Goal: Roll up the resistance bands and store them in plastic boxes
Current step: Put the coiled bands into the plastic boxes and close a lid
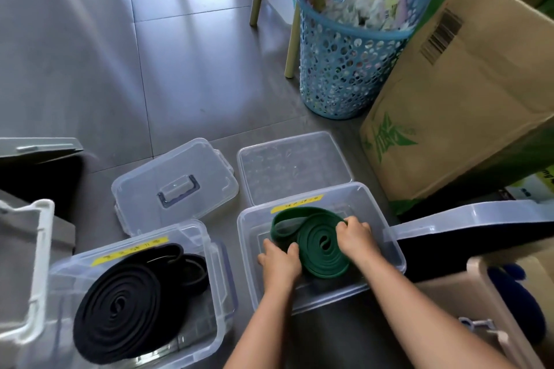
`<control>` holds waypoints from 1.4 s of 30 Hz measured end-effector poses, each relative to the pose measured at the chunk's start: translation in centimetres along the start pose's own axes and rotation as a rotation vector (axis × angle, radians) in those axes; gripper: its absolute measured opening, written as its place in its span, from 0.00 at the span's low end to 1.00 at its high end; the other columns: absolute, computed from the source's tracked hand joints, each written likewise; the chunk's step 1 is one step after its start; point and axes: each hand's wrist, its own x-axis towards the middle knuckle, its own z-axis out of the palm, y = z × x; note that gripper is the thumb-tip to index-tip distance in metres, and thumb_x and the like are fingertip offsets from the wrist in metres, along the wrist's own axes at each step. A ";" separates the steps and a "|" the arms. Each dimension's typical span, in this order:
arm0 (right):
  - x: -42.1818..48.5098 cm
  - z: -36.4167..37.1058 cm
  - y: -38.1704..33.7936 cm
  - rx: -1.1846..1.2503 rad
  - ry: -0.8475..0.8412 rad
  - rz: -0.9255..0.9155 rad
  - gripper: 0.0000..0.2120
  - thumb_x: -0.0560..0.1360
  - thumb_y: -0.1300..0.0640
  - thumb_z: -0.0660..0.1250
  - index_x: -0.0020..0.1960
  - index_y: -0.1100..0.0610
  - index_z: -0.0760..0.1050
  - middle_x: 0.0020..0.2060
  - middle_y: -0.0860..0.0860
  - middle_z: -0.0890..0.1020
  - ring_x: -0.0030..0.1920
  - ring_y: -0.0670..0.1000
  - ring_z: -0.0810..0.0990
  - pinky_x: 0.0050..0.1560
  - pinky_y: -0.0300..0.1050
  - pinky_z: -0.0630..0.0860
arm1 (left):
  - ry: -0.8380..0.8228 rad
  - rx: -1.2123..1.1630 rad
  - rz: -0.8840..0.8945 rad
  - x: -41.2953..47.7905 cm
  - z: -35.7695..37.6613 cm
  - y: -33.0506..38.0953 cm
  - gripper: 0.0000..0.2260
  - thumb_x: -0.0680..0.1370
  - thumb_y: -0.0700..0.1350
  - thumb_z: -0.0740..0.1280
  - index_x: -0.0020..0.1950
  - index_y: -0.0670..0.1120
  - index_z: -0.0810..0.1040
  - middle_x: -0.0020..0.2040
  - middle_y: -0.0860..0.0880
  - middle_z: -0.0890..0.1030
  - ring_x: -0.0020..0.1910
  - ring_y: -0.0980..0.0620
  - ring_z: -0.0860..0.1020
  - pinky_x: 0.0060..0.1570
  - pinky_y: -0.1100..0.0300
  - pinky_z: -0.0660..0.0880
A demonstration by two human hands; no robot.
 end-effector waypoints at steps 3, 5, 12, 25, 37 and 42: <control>-0.5 0.0 -0.2 -0.003 0.009 0.017 0.20 0.80 0.55 0.49 0.70 0.60 0.61 0.68 0.62 0.63 0.66 0.63 0.64 0.65 0.54 0.63 | 0.032 -0.068 -0.006 -0.3 0.0 0.2 0.34 0.77 0.47 0.64 0.74 0.37 0.48 0.72 0.34 0.56 0.71 0.37 0.59 0.64 0.46 0.68; -1.1 -0.4 -0.4 -0.042 0.044 -0.002 0.21 0.80 0.55 0.51 0.70 0.61 0.60 0.69 0.62 0.62 0.68 0.62 0.62 0.66 0.53 0.61 | 0.110 -0.095 0.051 -1.0 -0.1 0.8 0.29 0.77 0.44 0.65 0.71 0.36 0.53 0.70 0.36 0.56 0.70 0.39 0.59 0.65 0.52 0.66; -5.2 -3.1 -1.7 -0.007 0.130 -0.322 0.22 0.78 0.56 0.56 0.71 0.59 0.59 0.69 0.58 0.62 0.69 0.57 0.61 0.67 0.47 0.58 | 0.194 -0.171 0.372 -3.1 0.5 3.4 0.14 0.75 0.35 0.61 0.58 0.42 0.61 0.62 0.40 0.62 0.57 0.44 0.68 0.50 0.61 0.63; -9.3 -22.5 1.8 -0.182 0.248 -0.665 0.13 0.79 0.52 0.59 0.57 0.59 0.75 0.55 0.56 0.79 0.56 0.55 0.76 0.53 0.46 0.71 | -0.348 -0.220 0.559 -9.4 4.1 8.3 0.09 0.81 0.43 0.58 0.59 0.48 0.74 0.52 0.47 0.77 0.50 0.50 0.75 0.43 0.61 0.73; -1.3 -36.8 24.9 -0.064 0.681 -0.032 0.21 0.78 0.46 0.57 0.54 0.66 0.72 0.53 0.69 0.74 0.52 0.65 0.75 0.45 0.50 0.69 | -0.441 -0.111 0.536 -14.8 9.6 11.5 0.16 0.79 0.57 0.52 0.65 0.56 0.68 0.54 0.58 0.73 0.50 0.61 0.73 0.59 0.57 0.67; 2.6 -37.1 28.1 0.237 0.630 -0.024 0.26 0.75 0.42 0.62 0.48 0.68 0.74 0.42 0.64 0.77 0.47 0.63 0.78 0.37 0.45 0.65 | -0.308 -0.155 0.503 -15.2 11.6 11.8 0.10 0.80 0.54 0.54 0.50 0.54 0.73 0.49 0.48 0.77 0.45 0.55 0.74 0.42 0.60 0.70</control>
